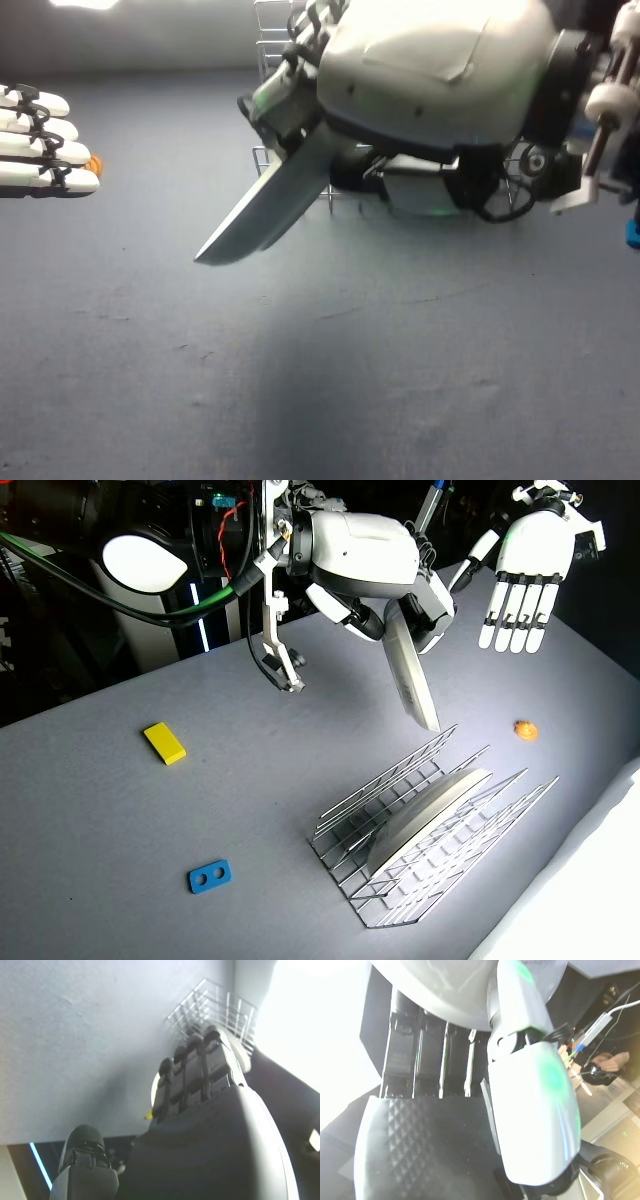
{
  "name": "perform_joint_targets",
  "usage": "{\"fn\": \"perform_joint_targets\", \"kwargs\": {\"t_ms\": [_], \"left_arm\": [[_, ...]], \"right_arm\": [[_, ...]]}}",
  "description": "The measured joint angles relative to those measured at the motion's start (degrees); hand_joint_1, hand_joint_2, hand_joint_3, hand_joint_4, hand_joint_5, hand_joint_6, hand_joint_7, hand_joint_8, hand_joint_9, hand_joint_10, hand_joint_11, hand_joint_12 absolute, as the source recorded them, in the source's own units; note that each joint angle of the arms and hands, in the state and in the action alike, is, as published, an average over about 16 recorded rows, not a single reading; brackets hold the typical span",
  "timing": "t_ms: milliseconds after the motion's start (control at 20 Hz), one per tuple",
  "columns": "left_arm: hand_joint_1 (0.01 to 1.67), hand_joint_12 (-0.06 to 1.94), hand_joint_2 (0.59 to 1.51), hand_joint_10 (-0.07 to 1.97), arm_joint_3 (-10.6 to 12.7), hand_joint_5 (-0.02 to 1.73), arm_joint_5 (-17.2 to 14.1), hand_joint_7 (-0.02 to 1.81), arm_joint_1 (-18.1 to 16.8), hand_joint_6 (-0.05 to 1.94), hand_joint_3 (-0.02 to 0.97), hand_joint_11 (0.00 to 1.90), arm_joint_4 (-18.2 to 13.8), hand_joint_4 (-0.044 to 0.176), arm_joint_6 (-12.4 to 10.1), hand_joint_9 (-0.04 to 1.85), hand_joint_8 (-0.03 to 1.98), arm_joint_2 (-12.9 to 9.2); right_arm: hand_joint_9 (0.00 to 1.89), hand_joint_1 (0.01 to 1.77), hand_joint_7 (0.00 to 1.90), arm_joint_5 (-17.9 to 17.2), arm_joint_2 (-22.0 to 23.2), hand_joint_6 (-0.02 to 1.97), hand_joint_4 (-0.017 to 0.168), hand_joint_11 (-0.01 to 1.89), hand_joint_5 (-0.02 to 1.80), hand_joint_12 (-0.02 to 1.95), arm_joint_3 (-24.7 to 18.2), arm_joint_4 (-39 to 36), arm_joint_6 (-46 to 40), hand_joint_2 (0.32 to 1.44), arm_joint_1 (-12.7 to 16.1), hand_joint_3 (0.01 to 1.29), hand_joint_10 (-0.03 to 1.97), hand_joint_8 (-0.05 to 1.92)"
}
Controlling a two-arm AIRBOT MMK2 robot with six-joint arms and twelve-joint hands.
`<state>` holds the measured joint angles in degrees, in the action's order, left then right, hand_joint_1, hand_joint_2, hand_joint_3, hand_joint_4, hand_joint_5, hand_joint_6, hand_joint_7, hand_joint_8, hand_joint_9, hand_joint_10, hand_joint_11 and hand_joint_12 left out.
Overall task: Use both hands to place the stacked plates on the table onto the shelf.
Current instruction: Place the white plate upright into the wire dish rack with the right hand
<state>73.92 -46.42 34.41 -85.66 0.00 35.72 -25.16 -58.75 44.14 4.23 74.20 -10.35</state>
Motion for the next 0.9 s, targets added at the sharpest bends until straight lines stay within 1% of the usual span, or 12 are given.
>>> {"fn": "perform_joint_targets", "kwargs": {"t_ms": [250,450,550,700,900], "left_arm": [[0.01,0.02,1.111,0.01,0.22,0.09,-0.36,0.08,-0.09,0.01,0.009,0.04,-0.23,0.007,0.0,0.08,0.0,0.08],[0.01,0.03,1.106,0.01,0.33,0.1,-1.05,0.08,-0.21,0.01,0.01,0.03,-0.42,0.007,0.0,0.08,0.0,0.13],[0.01,0.04,1.104,0.01,0.34,0.1,-1.57,0.09,-0.29,0.01,0.009,0.03,-0.53,0.007,0.0,0.08,0.0,0.13],[0.01,0.05,1.1,0.01,0.25,0.1,-2.61,0.08,-0.39,0.01,0.01,0.03,-0.67,0.007,0.0,0.08,0.0,0.07],[0.01,0.04,1.099,0.01,-0.01,0.1,-4.8,0.08,-0.47,0.01,0.009,0.03,-0.73,0.007,0.0,0.08,0.0,-0.23]], "right_arm": [[0.89,1.33,0.96,1.47,1.05,1.02,-0.005,0.68,0.87,1.22,0.98,5.82,-0.29,1.04,2.67,0.01,1.12,1.07],[0.9,1.31,0.95,2.83,1.51,1.02,0.0,0.66,0.87,1.24,2.44,11.43,-0.22,1.04,4.35,0.01,1.04,1.08],[0.91,1.3,0.95,3.52,1.68,1.02,0.002,0.65,0.88,1.25,3.24,14.26,-0.16,1.04,4.91,0.01,1.0,1.08],[0.91,1.3,0.96,4.64,1.83,1.02,0.002,0.64,0.89,1.27,4.46,18.13,-0.09,1.04,5.46,0.01,1.0,1.07],[0.91,1.28,0.96,5.76,1.91,1.0,0.002,0.63,0.9,1.29,6.0,22.52,0.01,1.04,5.98,0.01,0.93,1.08]]}}
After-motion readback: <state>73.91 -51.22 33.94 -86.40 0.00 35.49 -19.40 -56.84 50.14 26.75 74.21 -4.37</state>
